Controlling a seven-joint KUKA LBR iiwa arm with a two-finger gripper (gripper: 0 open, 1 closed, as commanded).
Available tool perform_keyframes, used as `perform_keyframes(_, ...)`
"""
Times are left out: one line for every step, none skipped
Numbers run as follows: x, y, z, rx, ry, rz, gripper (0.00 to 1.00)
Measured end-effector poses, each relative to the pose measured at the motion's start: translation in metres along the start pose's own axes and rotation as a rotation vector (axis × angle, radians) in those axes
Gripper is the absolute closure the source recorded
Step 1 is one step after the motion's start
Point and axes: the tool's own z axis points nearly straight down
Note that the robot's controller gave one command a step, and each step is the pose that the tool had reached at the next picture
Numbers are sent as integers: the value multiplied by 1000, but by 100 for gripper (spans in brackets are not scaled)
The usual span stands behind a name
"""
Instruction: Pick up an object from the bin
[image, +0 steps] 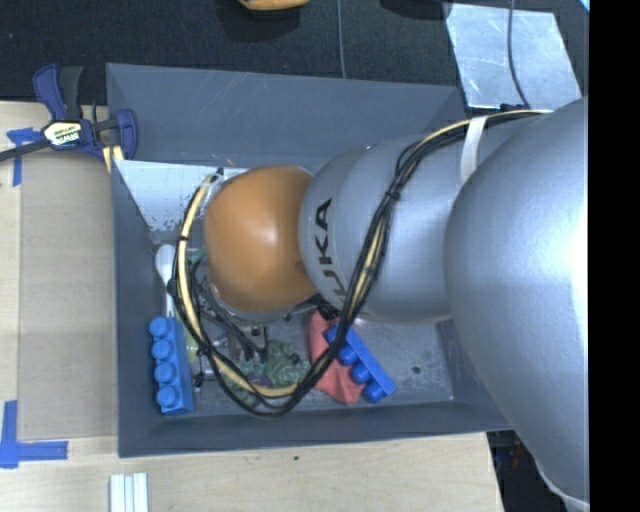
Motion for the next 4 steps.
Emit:
perform_keyframes(1, -71, -2, 2, 2, -16, 0)
perform_keyframes(-64, -61, -1, -3, -2, 120, 0)
perform_keyframes(-41, -124, -22, 3, 4, 32, 0)
perform_keyframes(-47, -147, -33, 1, -5, 21, 0)
